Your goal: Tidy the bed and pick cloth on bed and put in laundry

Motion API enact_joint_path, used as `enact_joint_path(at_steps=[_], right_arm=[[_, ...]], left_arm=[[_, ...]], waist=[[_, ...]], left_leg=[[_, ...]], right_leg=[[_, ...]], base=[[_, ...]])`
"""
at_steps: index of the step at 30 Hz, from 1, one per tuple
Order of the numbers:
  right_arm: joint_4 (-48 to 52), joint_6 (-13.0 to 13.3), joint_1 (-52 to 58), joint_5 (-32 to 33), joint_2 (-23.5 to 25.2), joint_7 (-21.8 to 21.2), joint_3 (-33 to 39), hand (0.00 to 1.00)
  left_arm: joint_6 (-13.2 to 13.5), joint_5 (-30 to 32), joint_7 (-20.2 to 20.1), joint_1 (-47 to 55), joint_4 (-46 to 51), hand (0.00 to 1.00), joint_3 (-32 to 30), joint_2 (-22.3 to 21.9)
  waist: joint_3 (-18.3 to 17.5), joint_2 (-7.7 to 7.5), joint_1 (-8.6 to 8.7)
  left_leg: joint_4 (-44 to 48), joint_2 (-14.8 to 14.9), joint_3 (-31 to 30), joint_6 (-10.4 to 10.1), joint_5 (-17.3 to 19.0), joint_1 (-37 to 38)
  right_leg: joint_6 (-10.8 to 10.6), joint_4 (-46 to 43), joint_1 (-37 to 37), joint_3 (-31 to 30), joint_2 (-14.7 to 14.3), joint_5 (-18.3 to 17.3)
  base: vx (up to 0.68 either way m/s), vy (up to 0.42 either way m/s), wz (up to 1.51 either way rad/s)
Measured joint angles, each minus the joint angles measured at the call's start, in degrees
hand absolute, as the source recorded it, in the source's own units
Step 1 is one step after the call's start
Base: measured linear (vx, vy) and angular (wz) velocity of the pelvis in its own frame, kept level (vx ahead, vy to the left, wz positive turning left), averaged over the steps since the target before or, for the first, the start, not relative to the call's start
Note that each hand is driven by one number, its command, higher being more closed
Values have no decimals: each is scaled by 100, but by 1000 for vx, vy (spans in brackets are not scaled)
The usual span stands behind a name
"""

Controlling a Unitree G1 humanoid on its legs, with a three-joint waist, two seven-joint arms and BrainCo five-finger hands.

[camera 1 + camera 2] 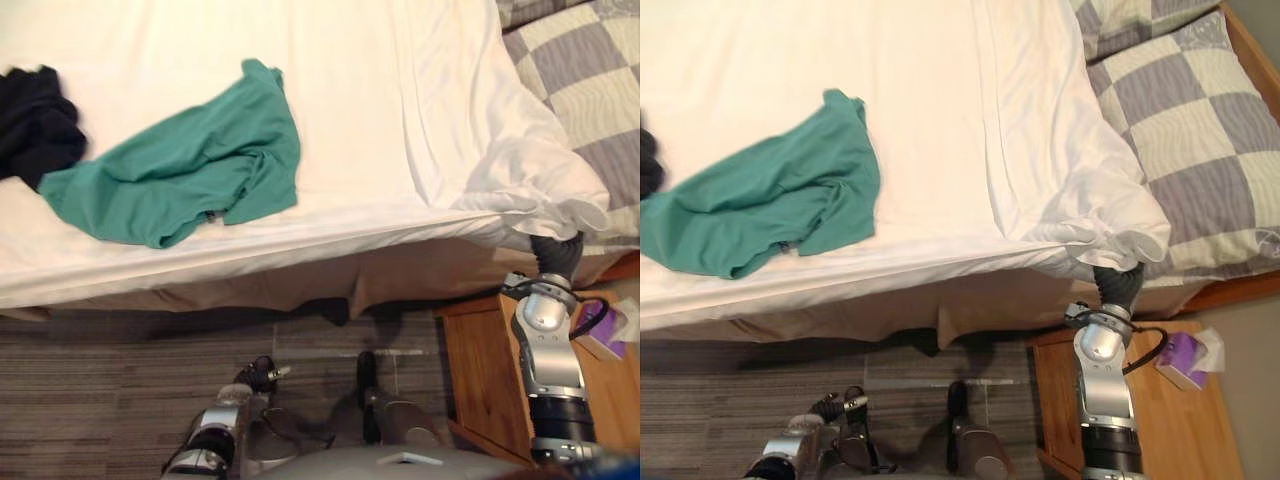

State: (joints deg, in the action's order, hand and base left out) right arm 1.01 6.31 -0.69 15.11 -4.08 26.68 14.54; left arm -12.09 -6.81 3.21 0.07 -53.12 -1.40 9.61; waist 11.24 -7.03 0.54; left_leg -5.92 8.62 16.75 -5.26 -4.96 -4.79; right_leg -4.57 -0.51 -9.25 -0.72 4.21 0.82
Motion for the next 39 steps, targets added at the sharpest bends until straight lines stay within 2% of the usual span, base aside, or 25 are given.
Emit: enact_joint_path(at_steps=[3,4,8,9,12,15,17,20,23,25,26,29,32,35,39], right_arm=[[-11,679,299,1806,589,-661,85,0],[-9,902,446,2359,781,-965,95,0],[0,1186,741,3402,817,-1346,425,0],[0,1219,786,3552,822,-1365,544,0],[-1,1649,1000,4114,847,-1322,1136,0],[-1,2117,1367,4474,870,-1062,1738,0],[-2,2309,1650,4550,862,-960,1868,0],[20,2520,1767,4530,860,-861,1951,0],[301,2503,1738,4244,836,-844,1764,0],[778,2394,1730,4006,818,-1048,1585,0],[955,2336,1720,3991,805,-1249,1506,0],[1385,1998,1655,3997,715,-2376,1193,0],[1429,1576,1441,3998,611,-3097,1035,0],[1428,1386,1221,3983,514,-3319,954,0],[1429,1316,867,3965,510,-3293,955,0]], left_arm=[[176,-112,-53,171,7,0,-195,-44],[203,-112,-87,242,4,0,-214,-93],[330,-119,-329,435,10,0,-479,-423],[366,-126,-356,475,9,0,-580,-461],[503,-144,-566,588,0,0,-898,-521],[557,-151,-656,681,-6,0,-1092,-602],[569,-150,-724,763,-6,0,-1245,-684],[641,-149,-787,799,-5,0,-1256,-723],[657,-150,-785,819,-5,0,-1244,-733],[677,-151,-781,826,-1,0,-1208,-750],[685,-151,-781,826,1,0,-1201,-752],[683,-148,-735,826,6,0,-1000,-703],[678,-144,-688,809,12,0,-888,-662],[675,-130,-655,778,9,0,-746,-627],[676,-135,-566,665,6,0,-609,-602]], waist=[[-47,20,5],[-126,73,32],[-336,281,79],[-385,302,79],[-419,323,167],[-445,392,230],[-501,478,345],[-531,529,366],[-546,537,335],[-555,549,313],[-555,550,304],[-556,548,296],[-553,539,272],[-547,549,238],[-441,558,148]], left_leg=[[-1,-27,264,-5,95,210],[6,-35,341,-12,136,302],[26,13,703,-36,183,593],[25,37,778,-51,202,615],[4,84,901,-79,262,664],[-3,95,1075,-109,322,779],[-3,106,1098,-125,339,804],[-3,108,1112,-116,367,842],[-3,102,1109,-101,381,852],[-3,92,1096,-98,388,841],[-3,90,1091,-97,389,834],[-1,79,1056,-85,369,800],[27,56,1053,-83,371,761],[29,47,996,-83,381,658],[30,45,928,-82,379,568]], right_leg=[[2,-19,47,-188,15,38],[-2,-20,104,-220,23,40],[-3,-27,387,-207,49,39],[-3,-40,393,-190,25,39],[28,-53,391,-197,-9,-19],[52,-124,383,-297,-29,-145],[76,-226,371,-305,-46,-234],[50,-308,365,-308,-49,-310],[67,-360,354,-304,-42,-347],[59,-364,352,-287,-27,-357],[62,-365,349,-282,-24,-359],[64,-394,325,-236,-6,-367],[59,-402,253,-230,18,-371],[54,-404,212,-166,35,-375],[44,-403,161,-132,51,-382]], base=[[82,16,-41],[97,12,-34],[97,16,-4],[46,2,-8],[8,-19,-17],[-17,-21,-25],[-15,-24,-9],[1,-6,-1],[7,-2,1],[33,-6,4],[56,-12,5],[65,-13,6],[86,-7,2],[69,-7,8],[48,-14,11]])
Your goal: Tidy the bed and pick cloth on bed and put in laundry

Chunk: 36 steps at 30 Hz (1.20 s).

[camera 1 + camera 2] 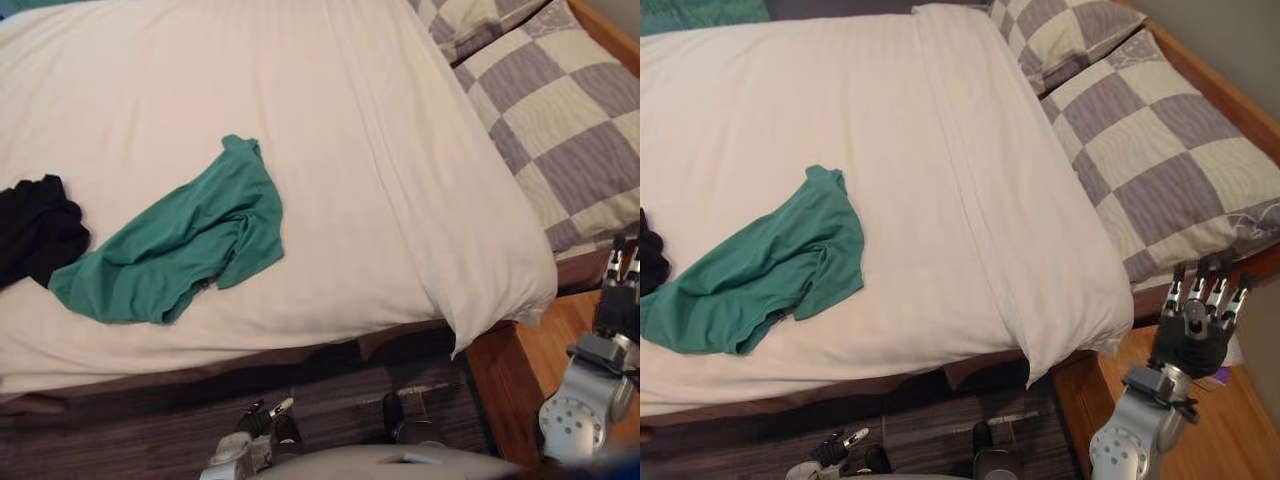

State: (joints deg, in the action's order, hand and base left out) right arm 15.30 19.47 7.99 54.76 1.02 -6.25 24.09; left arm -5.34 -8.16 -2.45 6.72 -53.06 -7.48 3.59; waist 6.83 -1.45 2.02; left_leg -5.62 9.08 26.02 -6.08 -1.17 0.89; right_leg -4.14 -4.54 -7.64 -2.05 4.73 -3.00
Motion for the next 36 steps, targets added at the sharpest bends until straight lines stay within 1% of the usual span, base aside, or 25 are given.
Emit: enact_joint_path(at_steps=[4,5,6,8,10,11,13,14,15,16,17,19,21,22,24,25,27,28,30,31,32,33,34,35,36], right_arm=[[0,-114,-302,-383,-28,209,-16,0],[0,-128,-360,-444,-118,282,-43,100],[0,-165,-431,-443,-253,328,-94,100],[-13,-255,-643,-435,-454,371,-165,100],[-122,-348,-1000,-421,-524,380,-249,100],[-221,-409,-1244,-366,-593,385,-290,100],[-434,-432,-1600,-296,-694,418,-313,100],[-525,-432,-1827,-165,-748,408,-314,100],[-554,-434,-1935,-82,-791,382,-322,100],[-561,-437,-2111,53,-874,258,-348,100],[-555,-437,-2259,117,-917,140,-377,100],[-491,-436,-2540,236,-967,-214,-475,100],[-471,-435,-2643,324,-1144,-490,-616,100],[-402,-434,-2653,365,-1223,-617,-682,100],[-66,-409,-2723,517,-1351,-987,-836,100],[-13,-385,-2783,568,-1355,-1078,-864,100],[161,-202,-3009,851,-1359,-1518,-901,100],[182,-142,-3043,953,-1361,-1655,-901,100],[191,124,-3134,1402,-1374,-2139,-893,100],[201,202,-3134,1550,-1375,-2291,-887,100],[266,330,-3136,1803,-1372,-2528,-869,100],[353,463,-3129,2057,-1368,-2858,-854,100],[382,542,-3119,2173,-1359,-3055,-836,100],[396,657,-3110,2397,-1352,-3380,-775,100],[393,714,-3080,2529,-1336,-3530,-714,100]], left_arm=[[-7,6,48,-89,-8,0,87,11],[-17,27,55,-117,-7,0,103,13],[-25,47,73,-158,-7,0,136,18],[-69,77,125,-309,-20,0,290,59],[-101,93,163,-403,-17,0,335,64],[-144,95,177,-505,-20,0,351,67],[-183,94,266,-661,-19,0,486,80],[-200,96,286,-807,-20,0,530,79],[-212,97,293,-876,-19,0,532,76],[-222,98,312,-985,-12,0,534,45],[-231,98,332,-1048,1,0,534,18],[-259,90,473,-1206,3,0,536,-5],[-280,89,545,-1316,7,0,546,-19],[-280,87,557,-1373,7,0,578,-27],[-288,78,702,-1537,14,0,584,-33],[-288,73,748,-1581,21,0,583,-35],[-289,-11,821,-1808,55,0,577,-11],[-289,-34,876,-1856,87,0,577,-2],[-235,-159,1004,-2039,148,0,524,30],[-211,-211,1020,-2081,148,0,497,33],[-148,-254,1038,-2149,161,0,440,37],[-69,-272,1038,-2181,197,0,379,32],[-25,-339,1037,-2191,200,0,301,18],[6,-461,1038,-2221,199,0,174,-10],[7,-484,1034,-2230,198,0,137,-21]], waist=[[134,46,-21],[150,56,-24],[168,61,-72],[311,78,-149],[399,75,-166],[516,81,-188],[586,66,-244],[709,78,-264],[794,93,-272],[908,99,-321],[984,107,-321],[1138,118,-316],[1223,145,-314],[1280,153,-320],[1431,189,-315],[1479,192,-310],[1673,234,-319],[1732,244,-314],[1953,315,-315],[1991,335,-316],[2090,363,-322],[2181,401,-320],[2197,408,-318],[2251,441,-315],[2255,450,-320]], left_leg=[[-2,-21,-99,11,9,-61],[-1,-21,-136,11,8,-132],[0,-21,-134,17,0,-219],[2,-21,-149,26,-24,-302],[3,-19,-162,36,-49,-417],[6,-18,-179,38,-53,-449],[121,-10,-221,49,-43,-693],[201,-5,-300,56,-38,-810],[216,-2,-311,56,-39,-842],[282,1,-316,57,-39,-977],[296,2,-318,57,-39,-1053],[348,3,-312,57,-39,-1239],[394,3,-292,60,-38,-1414],[395,0,-288,60,-38,-1475],[461,5,-276,61,-38,-1724],[495,10,-268,61,-38,-1796],[687,49,-157,99,-14,-2171],[716,55,-147,118,-2,-2267],[813,67,-145,144,14,-2612],[811,69,-145,144,14,-2701],[809,69,-137,147,12,-2835],[810,70,-123,152,9,-2954],[807,70,-107,153,8,-3026],[807,73,-81,155,6,-3106],[803,73,-69,155,6,-3131]], right_leg=[[-11,-61,-11,89,36,-97],[-7,-90,-77,124,41,-111],[-8,-147,-197,129,40,-116],[-7,-171,-280,131,41,-116],[-7,-212,-401,134,40,-116],[-7,-215,-423,141,41,-116],[-6,-256,-609,154,55,-115],[-4,-256,-675,189,70,-113],[-3,-263,-698,210,74,-112],[-3,-290,-803,218,83,-112],[-3,-302,-877,225,88,-109],[-9,-335,-1061,221,99,-101],[-23,-335,-1207,219,110,-73],[-24,-335,-1264,217,114,-72],[-33,-349,-1502,211,121,-30],[-28,-351,-1563,202,121,-10],[-29,-367,-1893,149,117,87],[-27,-385,-1986,146,118,93],[-28,-417,-2304,134,121,96],[-29,-428,-2403,134,119,98],[-27,-435,-2554,131,119,108],[-28,-437,-2677,125,117,133],[-31,-436,-2765,113,116,151],[-25,-427,-2846,104,108,183],[-29,-430,-2884,101,108,187]], base=[[22,-13,14],[29,-22,12],[32,-24,7],[12,-12,2],[25,-22,5],[23,-28,8],[21,-34,15],[35,-36,19],[24,-39,20],[13,-32,11],[5,-31,7],[7,-13,2],[25,-16,3],[30,-13,4],[18,-7,0],[9,-6,-5],[-10,-2,-6],[0,0,0],[-6,-7,2],[0,0,0],[0,0,0],[10,-10,-6],[21,-9,-9],[31,-9,-8],[45,-10,-8]])
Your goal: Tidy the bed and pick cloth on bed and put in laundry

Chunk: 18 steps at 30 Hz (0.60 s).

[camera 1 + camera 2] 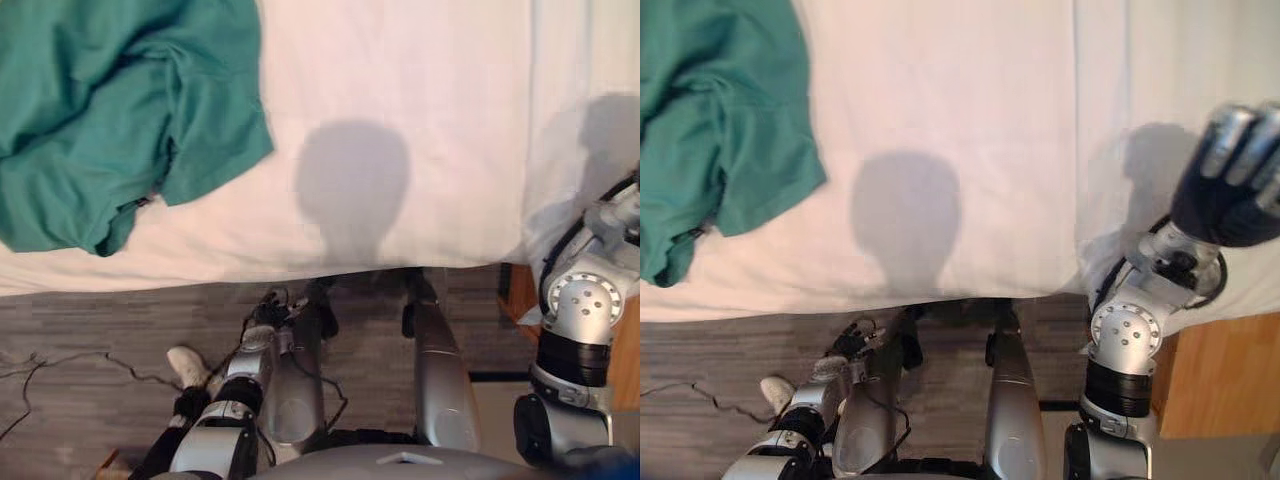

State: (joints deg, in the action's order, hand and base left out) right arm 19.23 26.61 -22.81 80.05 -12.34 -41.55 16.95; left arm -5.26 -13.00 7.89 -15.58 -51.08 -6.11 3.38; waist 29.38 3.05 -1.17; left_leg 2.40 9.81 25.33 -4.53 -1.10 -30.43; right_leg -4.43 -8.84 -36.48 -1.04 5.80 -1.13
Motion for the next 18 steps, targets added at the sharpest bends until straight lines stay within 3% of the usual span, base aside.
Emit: enact_joint_path(at_steps=[3,4,5,6,7,8,11,16,18], right_arm=[[-117,222,64,746,59,-478,317,100],[-258,246,48,1029,59,-600,516,100],[-471,247,51,1286,86,-719,877,100],[-593,250,80,1455,131,-747,1090,100],[-750,253,165,1891,249,-774,1460,100],[-882,222,86,2111,307,-786,1502,100],[-1506,-83,140,2448,476,-801,1811,100],[-3002,-589,776,2558,667,-509,2333,100],[-3722,-990,1087,2531,953,-373,2323,100]], left_arm=[[69,-39,-10,0,-30,0,-355,-114],[99,-115,-33,-10,-45,0,-534,-171],[112,-156,-55,-90,-100,0,-837,-281],[114,-176,-68,-123,-152,0,-980,-326],[126,-213,-148,-175,-207,0,-1327,-434],[193,-213,-169,-172,-203,0,-1655,-531],[282,-223,-363,-205,-312,0,-2146,-646],[313,-342,-779,-331,-378,0,-2710,-763],[241,-357,-861,-337,-375,0,-2933,-755]], waist=[[0,9,-12],[22,83,-40],[50,157,-81],[39,134,-99],[36,73,-6],[30,91,-18],[32,166,125],[26,188,199],[11,213,219]], left_leg=[[10,28,118,14,-10,-20],[32,134,135,40,-22,-41],[74,198,152,40,-22,-94],[83,165,234,39,-22,-101],[234,-8,265,-15,66,-131],[417,65,327,-64,205,-239],[499,226,606,-102,242,-129],[456,187,862,-113,250,259],[449,161,887,-124,285,457]], right_leg=[[0,-245,-190,-55,-37,0],[-9,-951,-663,-165,-178,-22],[21,-748,-913,-252,-299,-79],[20,-77,-838,-320,-291,197],[81,783,-690,-384,-86,1057],[96,868,-710,-445,-161,1106],[96,867,-690,-601,-298,1109],[96,823,-484,-774,-335,1109],[94,830,-313,-816,-359,1107]], base=[[53,-16,-14],[35,-43,-30],[23,-46,-25],[8,-73,34],[-2,-94,25],[5,-124,2],[11,-100,-46],[32,-73,-22],[30,-76,-12]])
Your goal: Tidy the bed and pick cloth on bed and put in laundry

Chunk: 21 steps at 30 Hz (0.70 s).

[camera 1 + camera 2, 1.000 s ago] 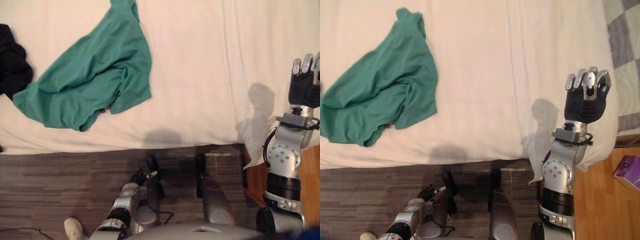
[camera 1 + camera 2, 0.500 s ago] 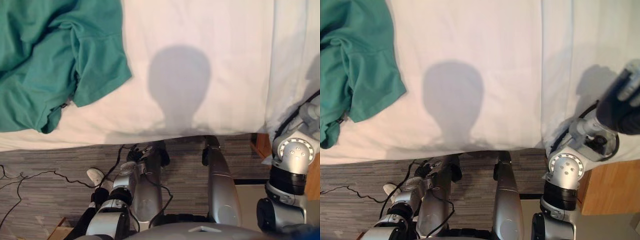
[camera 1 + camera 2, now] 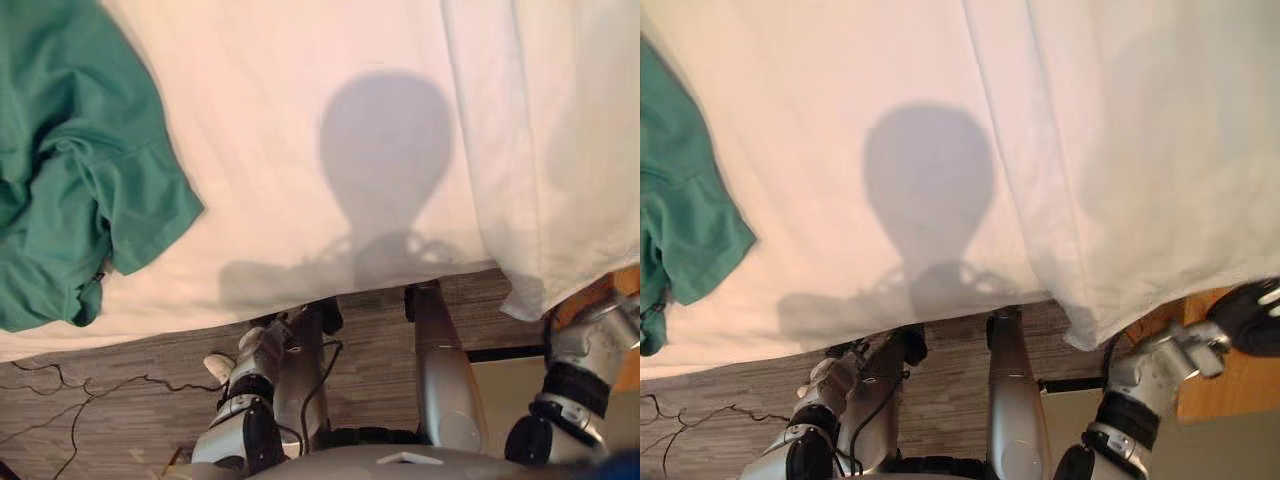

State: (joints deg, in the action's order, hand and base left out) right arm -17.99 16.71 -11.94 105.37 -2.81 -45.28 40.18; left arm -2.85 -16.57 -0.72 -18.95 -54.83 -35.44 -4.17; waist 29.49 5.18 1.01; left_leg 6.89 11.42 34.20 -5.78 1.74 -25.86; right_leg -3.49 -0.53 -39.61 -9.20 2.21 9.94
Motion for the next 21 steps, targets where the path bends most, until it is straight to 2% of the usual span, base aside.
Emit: enact_joint_path(at_steps=[4,6,8,10,15,16,19,20,21], right_arm=[[-920,-562,396,-368,66,178,-13,100],[-1464,-970,702,-803,59,233,57,100],[-1806,-1173,932,-1130,93,288,139,100],[-2021,-1210,1115,-1475,198,374,232,100],[-2449,-933,1460,-3265,264,941,198,100],[-2576,-891,1483,-3789,267,999,186,0],[-2781,-764,1676,-5260,270,1328,8,0],[-2897,-690,1784,-5801,270,1519,-157,0],[-3036,-583,1916,-6615,270,1824,-422,0]], left_arm=[[-259,-32,-186,3,-15,0,-61,29],[-472,-21,-341,6,-84,0,-54,27],[-580,-16,-423,67,-179,0,-51,37],[-614,26,-444,202,-248,0,-37,70],[-709,25,-359,619,-267,0,517,136],[-767,27,-294,696,-267,0,660,140],[-928,48,-62,832,-262,0,870,144],[-924,74,-36,974,-211,0,873,160],[-917,226,-18,1151,-191,0,892,215]], waist=[[-32,40,138],[-70,-26,201],[-133,-53,266],[-297,-156,288],[-883,-416,280],[-970,-469,274],[-1056,-526,273],[-1233,-593,257],[-1479,-665,245]], left_leg=[[-26,14,65,-54,207,202],[-37,-27,167,-51,205,383],[-87,-41,204,-54,208,597],[-143,-39,293,-65,209,798],[-174,67,287,-139,262,1296],[-48,155,257,-129,359,1435],[612,402,-96,-70,658,1767],[774,423,-239,-35,700,1802],[882,410,-409,20,734,1885]], right_leg=[[-8,126,217,-18,-34,-21],[-67,155,354,-107,-36,-34],[-52,162,526,-107,-40,-49],[-34,162,652,-111,-40,-60],[12,154,1141,-39,-135,-151],[59,104,1332,21,-171,-206],[141,-406,1855,276,-210,-619],[143,-553,1923,295,-194,-748],[125,-672,2032,325,-163,-871]], base=[[10,-56,-8],[-10,-46,-15],[11,-44,-14],[31,-43,-22],[67,-54,-7],[66,-38,14],[59,-23,31],[49,-2,23],[74,8,14]])
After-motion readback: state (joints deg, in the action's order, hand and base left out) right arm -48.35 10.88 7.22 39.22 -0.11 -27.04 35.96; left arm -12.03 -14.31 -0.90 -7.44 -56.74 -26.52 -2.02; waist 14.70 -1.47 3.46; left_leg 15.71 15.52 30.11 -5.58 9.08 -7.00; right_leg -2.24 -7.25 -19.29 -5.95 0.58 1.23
